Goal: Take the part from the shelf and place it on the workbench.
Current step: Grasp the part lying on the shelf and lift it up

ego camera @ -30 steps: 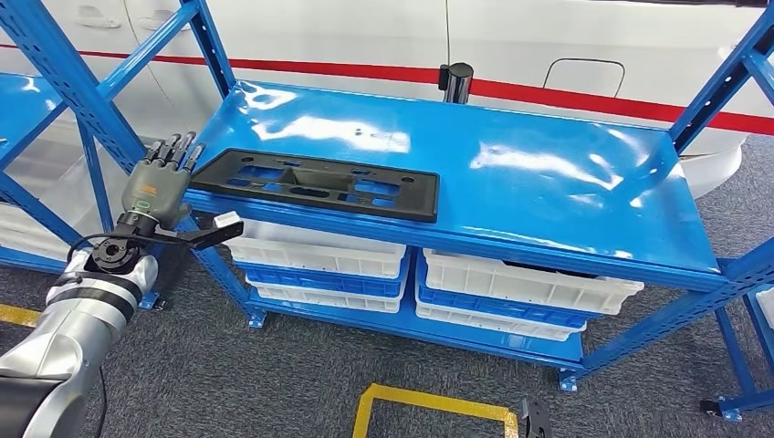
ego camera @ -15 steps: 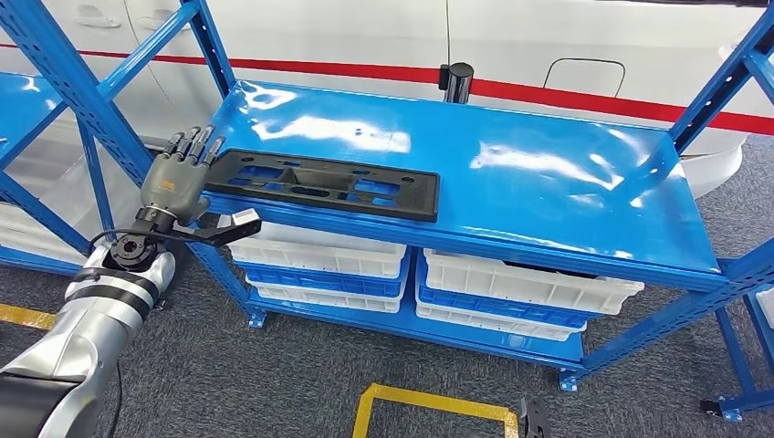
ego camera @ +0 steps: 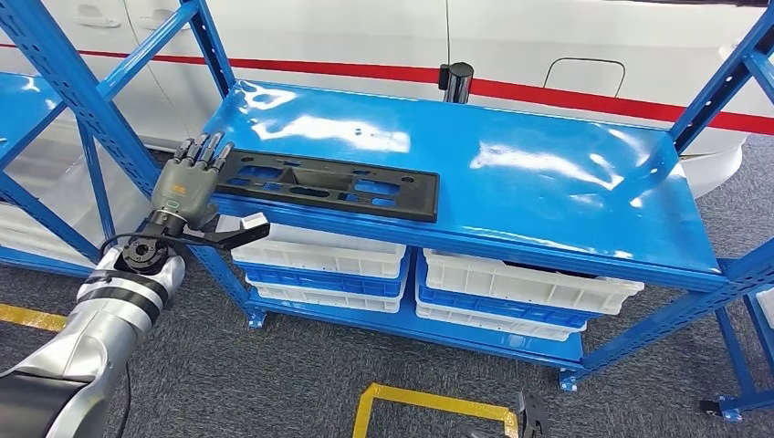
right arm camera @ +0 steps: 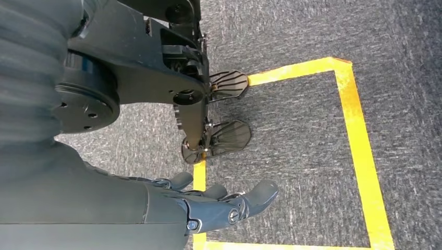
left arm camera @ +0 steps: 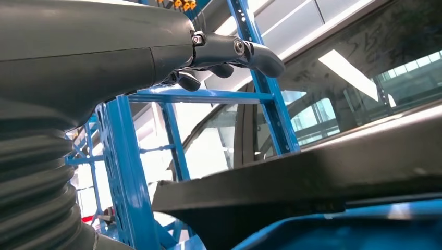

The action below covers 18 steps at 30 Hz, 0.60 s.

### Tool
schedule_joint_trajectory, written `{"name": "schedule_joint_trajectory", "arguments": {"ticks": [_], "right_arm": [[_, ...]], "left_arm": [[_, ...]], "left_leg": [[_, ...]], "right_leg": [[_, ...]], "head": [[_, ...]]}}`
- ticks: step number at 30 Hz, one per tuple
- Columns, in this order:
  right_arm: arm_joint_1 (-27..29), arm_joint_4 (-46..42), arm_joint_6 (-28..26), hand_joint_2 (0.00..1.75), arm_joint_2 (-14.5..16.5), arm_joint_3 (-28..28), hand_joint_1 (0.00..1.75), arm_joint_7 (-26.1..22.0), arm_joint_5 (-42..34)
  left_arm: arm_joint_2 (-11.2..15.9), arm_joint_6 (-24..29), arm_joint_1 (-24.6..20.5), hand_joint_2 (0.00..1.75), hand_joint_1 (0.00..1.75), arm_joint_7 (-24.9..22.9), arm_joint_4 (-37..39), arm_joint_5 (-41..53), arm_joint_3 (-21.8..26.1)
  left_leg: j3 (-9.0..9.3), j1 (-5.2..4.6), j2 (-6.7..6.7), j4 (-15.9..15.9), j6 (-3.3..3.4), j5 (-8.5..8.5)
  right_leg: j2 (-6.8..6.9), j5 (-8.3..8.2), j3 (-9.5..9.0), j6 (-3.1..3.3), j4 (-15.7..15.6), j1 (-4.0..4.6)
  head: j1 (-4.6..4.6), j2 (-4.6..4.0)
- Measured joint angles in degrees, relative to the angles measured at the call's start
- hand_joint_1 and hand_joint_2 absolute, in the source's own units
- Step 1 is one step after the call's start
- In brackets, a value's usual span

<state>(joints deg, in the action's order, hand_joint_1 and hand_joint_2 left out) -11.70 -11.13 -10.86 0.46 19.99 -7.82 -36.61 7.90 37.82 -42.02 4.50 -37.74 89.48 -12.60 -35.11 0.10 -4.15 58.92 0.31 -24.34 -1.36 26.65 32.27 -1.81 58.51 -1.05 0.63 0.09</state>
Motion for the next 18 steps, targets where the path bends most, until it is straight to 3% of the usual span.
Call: {"name": "schedule_joint_trajectory", "arguments": {"ticks": [18], "right_arm": [[-0.3, 0.0, -0.5, 1.75, -0.8, 0.6, 0.0, 0.5, 1.1]], "left_arm": [[-3.0, 2.2, 0.0, 1.75, 0.0, -0.6, 2.9, 0.4, -0.2]], "left_leg": [[-0.03, 0.0, -0.01, 0.0, 0.0, 0.0]], "right_leg": [[0.0, -0.01, 0.01, -0.01, 0.0, 0.0]], "head": [[0.0, 0.0]]}}
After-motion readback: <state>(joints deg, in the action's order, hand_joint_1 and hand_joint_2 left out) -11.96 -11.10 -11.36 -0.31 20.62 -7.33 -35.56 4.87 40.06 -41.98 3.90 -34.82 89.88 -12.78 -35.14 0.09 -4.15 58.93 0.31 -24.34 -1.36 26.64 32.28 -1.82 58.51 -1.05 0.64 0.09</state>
